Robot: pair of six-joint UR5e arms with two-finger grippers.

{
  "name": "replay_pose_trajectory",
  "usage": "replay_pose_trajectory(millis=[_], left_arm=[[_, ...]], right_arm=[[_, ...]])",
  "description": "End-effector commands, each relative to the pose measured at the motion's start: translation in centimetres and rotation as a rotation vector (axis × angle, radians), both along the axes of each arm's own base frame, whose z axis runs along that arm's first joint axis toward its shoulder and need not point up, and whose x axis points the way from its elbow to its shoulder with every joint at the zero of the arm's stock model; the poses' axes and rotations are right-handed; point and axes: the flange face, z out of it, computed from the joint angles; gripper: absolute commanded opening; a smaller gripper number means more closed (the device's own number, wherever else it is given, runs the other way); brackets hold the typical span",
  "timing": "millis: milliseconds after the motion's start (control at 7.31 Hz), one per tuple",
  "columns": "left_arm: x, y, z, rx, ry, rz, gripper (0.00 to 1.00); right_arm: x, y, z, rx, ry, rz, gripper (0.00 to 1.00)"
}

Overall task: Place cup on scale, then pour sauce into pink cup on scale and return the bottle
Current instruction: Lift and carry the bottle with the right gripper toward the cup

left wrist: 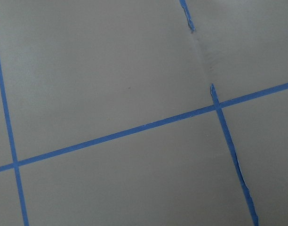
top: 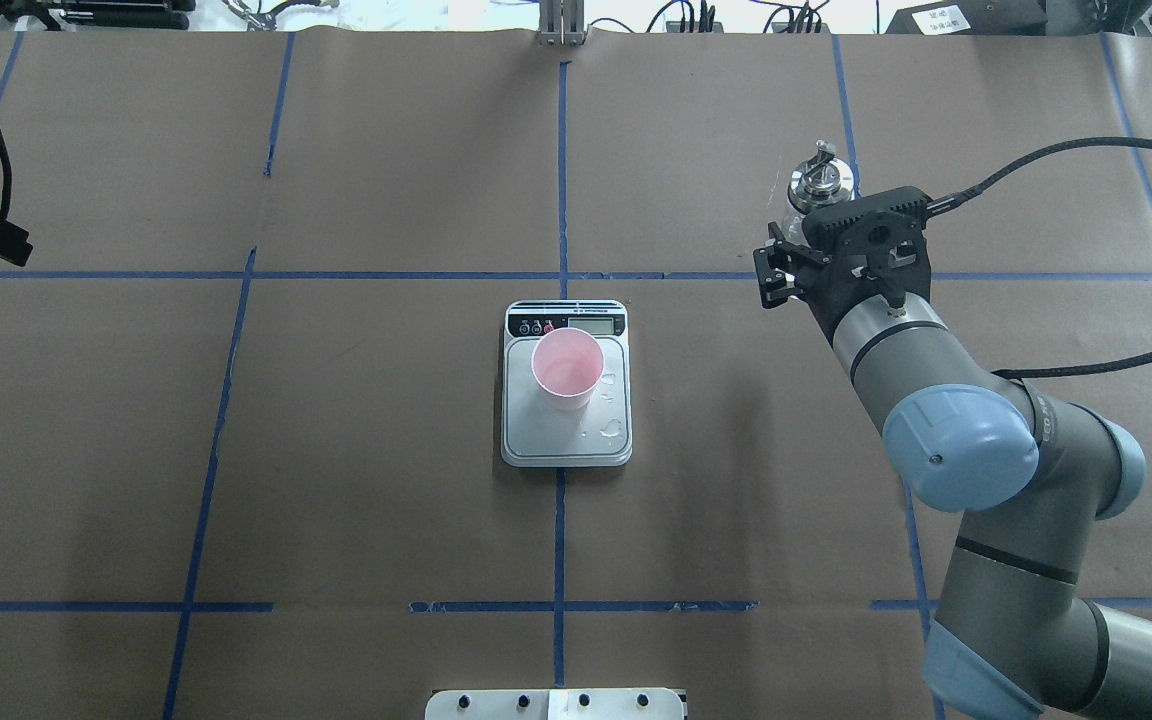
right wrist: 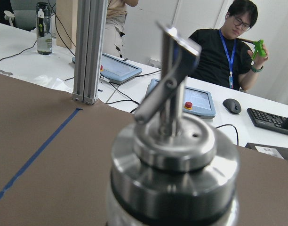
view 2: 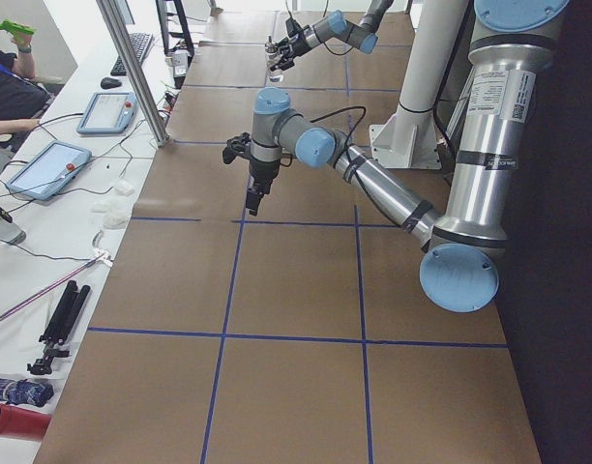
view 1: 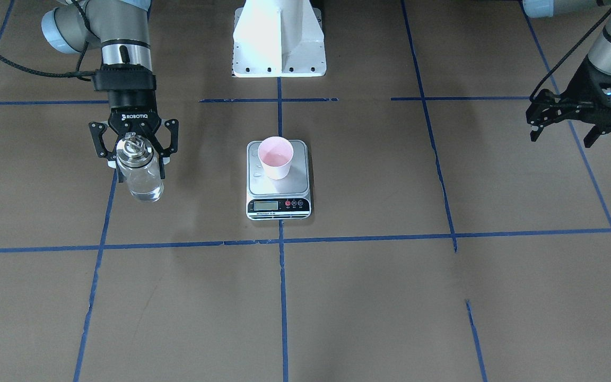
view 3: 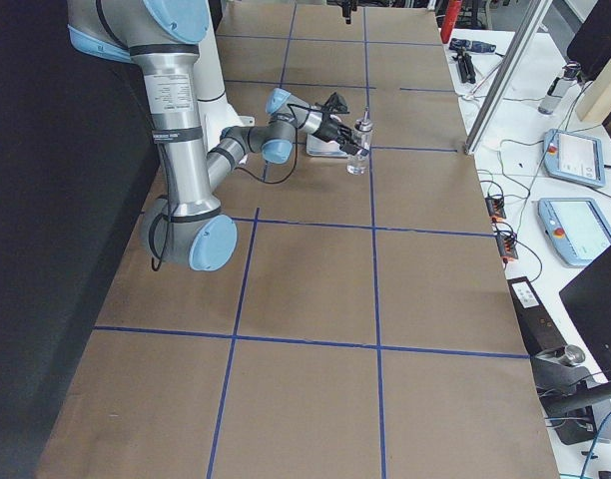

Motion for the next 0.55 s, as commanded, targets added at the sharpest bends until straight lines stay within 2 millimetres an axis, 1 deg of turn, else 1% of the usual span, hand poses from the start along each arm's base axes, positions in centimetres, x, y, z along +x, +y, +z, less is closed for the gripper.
replay_pose_trajectory(millis=[0, 137, 274, 411], left_arm=[[-3.5, -0.5, 1.7, 0.055, -0.038, 0.048, 1.00], [-7.0, -0.2, 4.4, 0.097, -0.048, 0.142, 1.00], [-12.2, -1.5, 7.6, 0.118, -0.060, 0.173, 1.00], [-15.9, -2.4, 11.7, 0.107, -0.071, 0.201, 1.00]], right_arm=[[-0.8, 0.1, -0.6, 0.135, 0.279, -0.043, 0.00], [-3.2, -0.2, -1.2, 0.172, 0.349, -0.014, 0.00], [-5.6, 0.2, -1.5, 0.192, 0.377, 0.018, 0.00], [-6.8, 1.1, -1.4, 0.206, 0.402, 0.013, 0.00]])
